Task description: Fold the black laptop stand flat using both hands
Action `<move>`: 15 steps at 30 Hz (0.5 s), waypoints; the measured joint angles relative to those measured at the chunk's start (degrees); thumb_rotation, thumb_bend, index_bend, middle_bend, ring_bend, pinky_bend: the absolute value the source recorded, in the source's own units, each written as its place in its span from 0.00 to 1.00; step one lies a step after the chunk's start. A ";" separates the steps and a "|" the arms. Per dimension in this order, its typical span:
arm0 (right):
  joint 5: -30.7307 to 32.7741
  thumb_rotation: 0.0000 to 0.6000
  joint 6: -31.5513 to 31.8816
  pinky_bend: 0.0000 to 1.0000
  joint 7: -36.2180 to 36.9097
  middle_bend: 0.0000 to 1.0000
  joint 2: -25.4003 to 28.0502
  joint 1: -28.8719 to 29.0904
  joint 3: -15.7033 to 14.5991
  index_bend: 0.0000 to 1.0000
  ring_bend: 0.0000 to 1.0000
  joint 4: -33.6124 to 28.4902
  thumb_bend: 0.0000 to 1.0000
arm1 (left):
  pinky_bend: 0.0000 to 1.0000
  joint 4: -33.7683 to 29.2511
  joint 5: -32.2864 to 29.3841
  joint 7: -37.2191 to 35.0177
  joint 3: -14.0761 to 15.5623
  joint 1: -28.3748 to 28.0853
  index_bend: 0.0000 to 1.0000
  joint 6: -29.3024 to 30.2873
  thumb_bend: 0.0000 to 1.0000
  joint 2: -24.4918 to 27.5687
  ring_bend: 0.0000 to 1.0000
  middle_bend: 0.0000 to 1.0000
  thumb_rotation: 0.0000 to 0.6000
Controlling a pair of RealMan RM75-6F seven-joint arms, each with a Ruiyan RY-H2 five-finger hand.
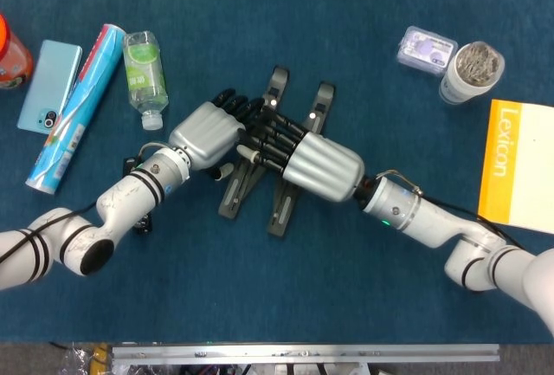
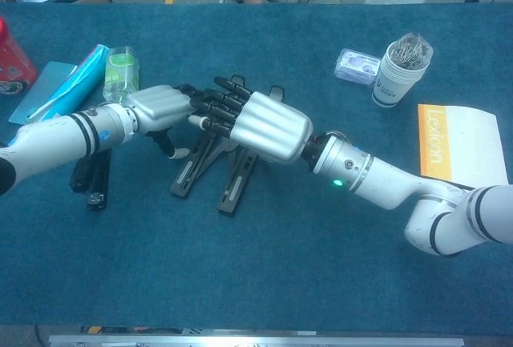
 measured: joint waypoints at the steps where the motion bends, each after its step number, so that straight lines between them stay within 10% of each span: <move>1: 0.04 1.00 -0.17 0.00 0.06 0.00 -0.24 0.06 -0.07 0.00 0.00 0.25 0.00 | 0.00 -0.18 -0.02 0.05 0.06 -0.01 0.00 0.03 0.32 0.09 0.00 0.00 0.89; 15: 0.69 1.00 1.03 0.00 1.25 0.00 0.51 0.92 -0.04 0.00 0.00 -1.62 0.00 | 0.00 -1.50 -1.89 2.56 0.02 0.35 0.00 2.56 0.32 1.91 0.00 0.00 0.89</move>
